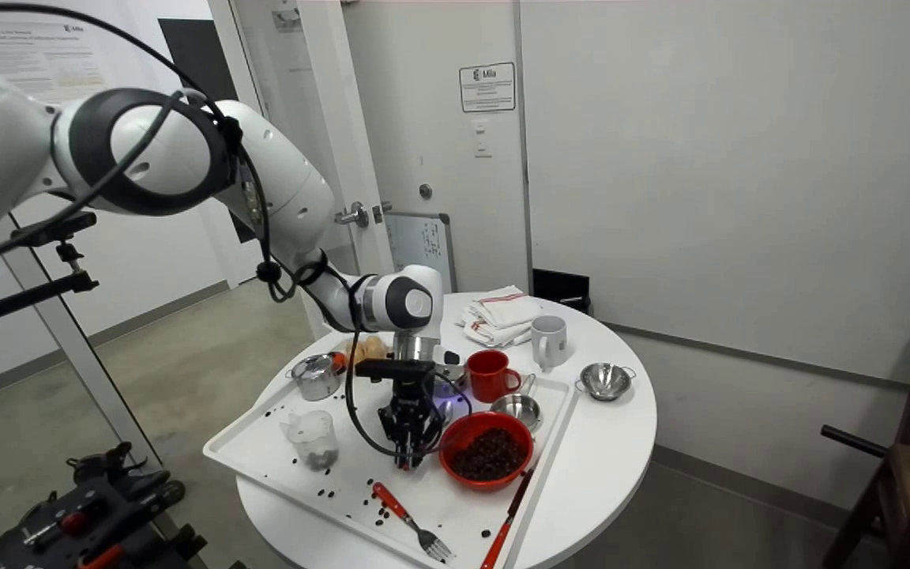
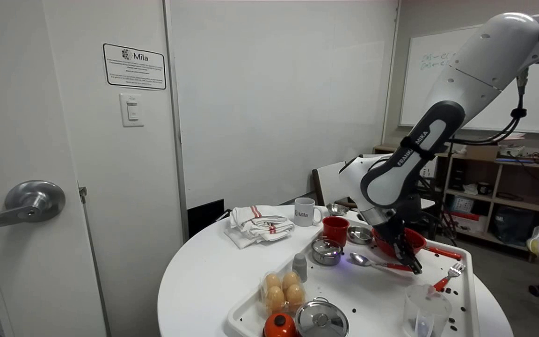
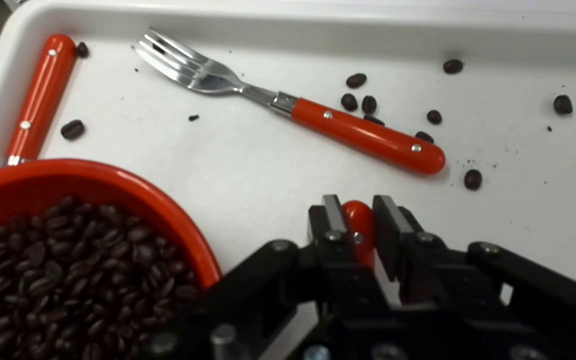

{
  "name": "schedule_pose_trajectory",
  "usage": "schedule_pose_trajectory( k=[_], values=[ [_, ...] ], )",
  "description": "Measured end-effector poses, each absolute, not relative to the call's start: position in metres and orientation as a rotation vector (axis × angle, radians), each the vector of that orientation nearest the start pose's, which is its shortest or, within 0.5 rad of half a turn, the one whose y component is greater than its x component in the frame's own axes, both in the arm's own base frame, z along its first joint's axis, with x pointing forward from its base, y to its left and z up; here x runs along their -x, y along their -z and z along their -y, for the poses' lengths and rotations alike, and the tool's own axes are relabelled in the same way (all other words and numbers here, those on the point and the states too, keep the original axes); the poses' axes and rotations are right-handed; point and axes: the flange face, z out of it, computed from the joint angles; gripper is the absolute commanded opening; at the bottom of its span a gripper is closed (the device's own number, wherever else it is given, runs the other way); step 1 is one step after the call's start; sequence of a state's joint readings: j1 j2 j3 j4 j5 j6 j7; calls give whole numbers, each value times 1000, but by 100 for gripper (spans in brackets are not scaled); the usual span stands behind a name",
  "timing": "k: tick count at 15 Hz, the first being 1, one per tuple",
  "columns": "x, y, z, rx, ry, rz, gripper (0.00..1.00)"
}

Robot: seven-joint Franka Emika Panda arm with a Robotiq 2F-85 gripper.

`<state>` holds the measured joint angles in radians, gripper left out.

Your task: Use the spoon to mix the contents in the orange bowl

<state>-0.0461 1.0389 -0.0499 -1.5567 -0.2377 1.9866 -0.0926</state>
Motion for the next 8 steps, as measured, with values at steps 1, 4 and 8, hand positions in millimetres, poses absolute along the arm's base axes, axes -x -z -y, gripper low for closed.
schedule_pose_trajectory(
  k=[1, 4, 8],
  values=[
    [-597, 4, 73, 3141, -1014, 269, 10],
    [-604, 18, 76, 3147, -1002, 262, 46],
    [-610, 20, 78, 3144, -1025, 253, 71]
  ],
)
